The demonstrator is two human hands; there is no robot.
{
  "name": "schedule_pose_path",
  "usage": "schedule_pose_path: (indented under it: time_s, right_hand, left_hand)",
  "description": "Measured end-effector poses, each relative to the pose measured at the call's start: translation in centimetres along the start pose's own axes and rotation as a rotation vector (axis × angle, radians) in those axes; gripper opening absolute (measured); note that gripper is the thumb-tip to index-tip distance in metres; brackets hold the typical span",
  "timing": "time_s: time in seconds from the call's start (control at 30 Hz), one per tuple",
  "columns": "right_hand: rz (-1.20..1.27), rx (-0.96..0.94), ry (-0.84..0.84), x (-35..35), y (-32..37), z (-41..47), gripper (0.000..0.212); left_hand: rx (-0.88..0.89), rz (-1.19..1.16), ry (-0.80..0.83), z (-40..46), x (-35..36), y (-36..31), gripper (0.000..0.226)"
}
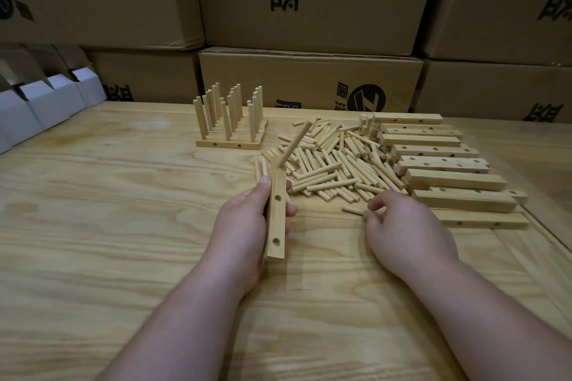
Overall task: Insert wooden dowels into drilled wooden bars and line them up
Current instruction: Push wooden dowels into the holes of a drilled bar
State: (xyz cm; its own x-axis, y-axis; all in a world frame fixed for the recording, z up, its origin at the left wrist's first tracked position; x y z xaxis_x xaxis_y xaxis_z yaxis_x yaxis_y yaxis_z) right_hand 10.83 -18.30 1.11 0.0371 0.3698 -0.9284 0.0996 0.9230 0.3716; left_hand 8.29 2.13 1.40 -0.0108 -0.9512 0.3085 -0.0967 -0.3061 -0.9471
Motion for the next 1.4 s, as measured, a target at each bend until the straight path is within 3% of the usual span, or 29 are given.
schedule_pose_path:
  time_s: [0.3,0.53,0.93,1.4]
  right_hand:
    - [-0.001,-0.039,0.013,-0.1,0.3,-0.3,0.008]
    - [0.129,-0.401,-0.200,-0.1,1.5,-1.4,0.007]
    - [0.296,-0.738,-0.245,0.0,1.9,-2.2,0.010]
    - [0.310,-0.819,-0.185,0.2,2.0,-2.1,0.013]
  left_hand:
    - [0.015,0.013,0.000,0.1,-0.1,0.1,0.041]
    - [0.025,0.028,-0.014,0.3,-0.2,0.3,0.039]
    - [0.038,0.003,-0.049,0.1,0.3,0.1,0.034]
    - [0.086,0.090,0.052,0.0,0.1,0.6,0.032]
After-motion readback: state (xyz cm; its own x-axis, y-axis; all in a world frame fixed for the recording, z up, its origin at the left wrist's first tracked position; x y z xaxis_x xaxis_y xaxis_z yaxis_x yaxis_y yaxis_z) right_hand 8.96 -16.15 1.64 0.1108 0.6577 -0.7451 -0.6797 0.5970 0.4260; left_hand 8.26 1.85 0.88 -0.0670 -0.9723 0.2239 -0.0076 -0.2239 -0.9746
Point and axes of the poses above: each hand's wrist, its own z-axis towards the middle knuckle, its own x-axis out of the palm, y = z × x, the point moved 1 cm from there along z, towards the middle knuckle, and after that the axes turned 13 degrees about y, right-handed, at the moved point
